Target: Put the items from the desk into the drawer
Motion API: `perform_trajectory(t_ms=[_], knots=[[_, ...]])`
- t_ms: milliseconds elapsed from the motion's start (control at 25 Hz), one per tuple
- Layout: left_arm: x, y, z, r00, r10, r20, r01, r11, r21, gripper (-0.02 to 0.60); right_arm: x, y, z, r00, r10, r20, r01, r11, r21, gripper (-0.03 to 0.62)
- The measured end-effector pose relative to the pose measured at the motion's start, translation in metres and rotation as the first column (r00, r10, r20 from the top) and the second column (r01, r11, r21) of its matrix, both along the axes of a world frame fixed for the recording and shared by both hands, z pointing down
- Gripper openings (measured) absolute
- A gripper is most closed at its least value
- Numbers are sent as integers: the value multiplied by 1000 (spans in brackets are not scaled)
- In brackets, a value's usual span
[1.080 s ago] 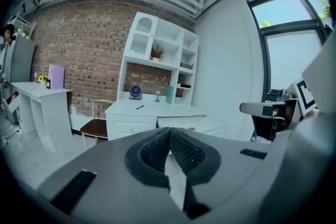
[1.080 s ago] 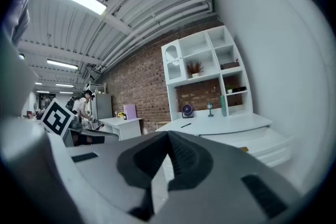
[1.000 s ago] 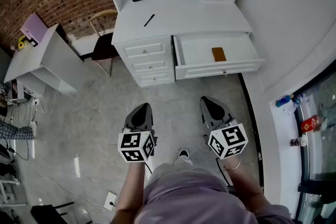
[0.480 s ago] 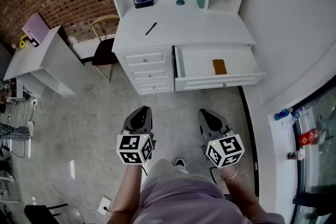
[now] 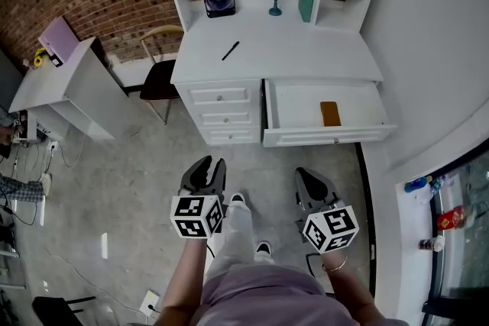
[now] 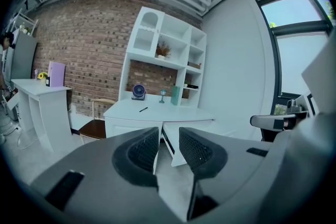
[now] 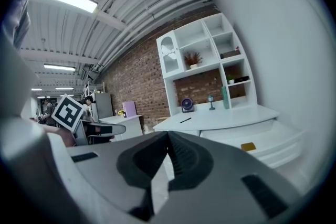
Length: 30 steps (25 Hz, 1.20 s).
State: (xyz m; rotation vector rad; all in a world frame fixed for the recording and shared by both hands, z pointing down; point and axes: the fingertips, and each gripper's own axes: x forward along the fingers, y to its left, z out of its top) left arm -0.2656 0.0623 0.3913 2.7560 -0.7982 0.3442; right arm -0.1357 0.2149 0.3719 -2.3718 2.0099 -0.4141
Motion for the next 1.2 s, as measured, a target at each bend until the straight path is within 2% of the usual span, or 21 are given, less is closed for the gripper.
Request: perform_trajectory(t_ms=[480, 840, 1200], knots=[[38, -125, 11, 1000, -4, 7, 4, 1000, -2, 130, 46, -114, -4, 1000, 27, -5, -27, 1000, 7, 5], [79, -212, 5, 998, 57, 0, -57, 998, 5, 155, 77, -194, -8, 997, 81, 1, -81, 997, -3, 4], [107, -268, 13, 995, 102, 8, -102, 995, 2, 186, 95, -240, -6, 991, 136, -8, -136, 990, -22, 5]])
